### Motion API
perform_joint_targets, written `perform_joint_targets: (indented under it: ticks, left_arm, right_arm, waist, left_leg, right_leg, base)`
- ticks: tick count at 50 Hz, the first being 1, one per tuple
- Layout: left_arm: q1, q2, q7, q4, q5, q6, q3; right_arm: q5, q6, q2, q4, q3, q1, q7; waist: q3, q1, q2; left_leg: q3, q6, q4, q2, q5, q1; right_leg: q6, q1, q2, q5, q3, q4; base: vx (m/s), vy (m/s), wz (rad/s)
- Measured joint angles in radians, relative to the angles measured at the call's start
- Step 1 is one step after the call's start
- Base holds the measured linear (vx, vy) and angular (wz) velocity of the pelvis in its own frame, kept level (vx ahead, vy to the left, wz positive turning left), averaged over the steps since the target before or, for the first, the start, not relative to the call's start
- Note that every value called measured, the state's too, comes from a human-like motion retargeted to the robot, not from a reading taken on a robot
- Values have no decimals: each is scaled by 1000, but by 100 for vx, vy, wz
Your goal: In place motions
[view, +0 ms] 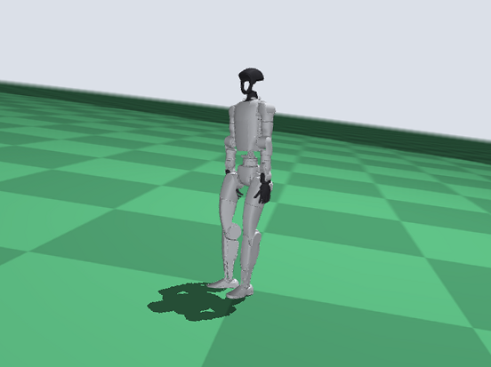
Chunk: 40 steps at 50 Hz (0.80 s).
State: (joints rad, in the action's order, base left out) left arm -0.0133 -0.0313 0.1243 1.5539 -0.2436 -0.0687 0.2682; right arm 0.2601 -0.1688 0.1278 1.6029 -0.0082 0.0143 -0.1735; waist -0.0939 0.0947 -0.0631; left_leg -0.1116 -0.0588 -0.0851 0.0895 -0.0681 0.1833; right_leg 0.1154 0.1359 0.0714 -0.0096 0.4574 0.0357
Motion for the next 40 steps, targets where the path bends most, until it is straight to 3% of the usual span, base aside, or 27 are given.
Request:
perform_joint_targets:
  ticks: [3, 8, 12, 18, 25, 31, 35, 38, 40]
  left_arm:
    - [0, -4, 21, 1, -23, -4, 14]
    - [-39, -18, 15, -12, -7, 1, -38]
    - [-54, -25, 21, -26, -31, -6, -32]
    - [-69, -21, 38, -42, 1, 7, -22]
    - [-58, -25, 40, -36, -27, 8, -19]
    - [-42, -31, 38, -8, -44, 1, -5]
    - [-39, -43, 44, -6, -59, -5, 8]
    - [-47, -59, 53, -24, -72, -3, 16]
    - [-62, -70, 61, -37, -81, -4, -14]
  right_arm:
    - [18, -31, 5, 37, -13, -10, 6]
    - [-75, 10, 8, 42, -65, -30, 41]
    - [-73, -13, 0, 28, -91, -49, 10]
    - [-94, 5, -31, -15, -92, -47, 24]
    - [-63, 12, -70, -62, -58, -45, 20]
    - [50, 9, -68, -74, -8, -36, 25]
    - [41, 17, -67, -68, -5, -35, 24]
    - [-14, 30, -66, -51, -6, -34, 24]
    - [-59, 40, -67, -34, -40, -37, 16]
  waist:
    - [-65, 120, -27]
    - [-40, 129, -21]
    - [-77, 128, -20]
    - [-77, 162, -33]
    - [-98, 199, -31]
    - [-105, 204, -41]
    - [-114, 130, -40]
    - [-113, -22, -8]
    - [-85, 57, -10]
  left_leg:
    - [-72, 63, 12, -61, 7, 14]
    - [-145, 40, 65, -48, -7, -73]
    - [-202, 34, 76, -43, -28, -94]
    - [-229, 30, 76, -45, -56, -126]
    - [-216, 25, 77, -28, -71, -132]
    - [-171, 34, 64, -36, -72, -107]
    - [-179, 48, 44, -61, -61, -53]
    - [-255, 51, 28, -89, -64, -24]
    - [-87, 39, 10, -64, -38, 5]
  right_leg:
    - [-21, 33, 16, -7, 24, 18]
    - [-23, -2, -2, 2, -10, 13]
    - [-38, 12, -2, 10, -56, 19]
    - [-51, 1, -11, 11, -67, 26]
    - [-28, 13, -30, 16, -44, 24]
    - [-55, 13, -16, -1, -16, 49]
    - [-87, 29, -22, -41, -78, 108]
    - [-112, 27, -29, -64, -307, 143]
    - [-79, 73, -60, -29, -352, 173]
  base:
    - [23, -14, 19]
    - [10, -10, -78]
    - [19, -10, -74]
    - [13, -8, -29]
    - [12, -8, 10]
    - [6, -11, 22]
    - [0, -20, -41]
    - [-4, -26, -63]
    - [2, -29, 397]
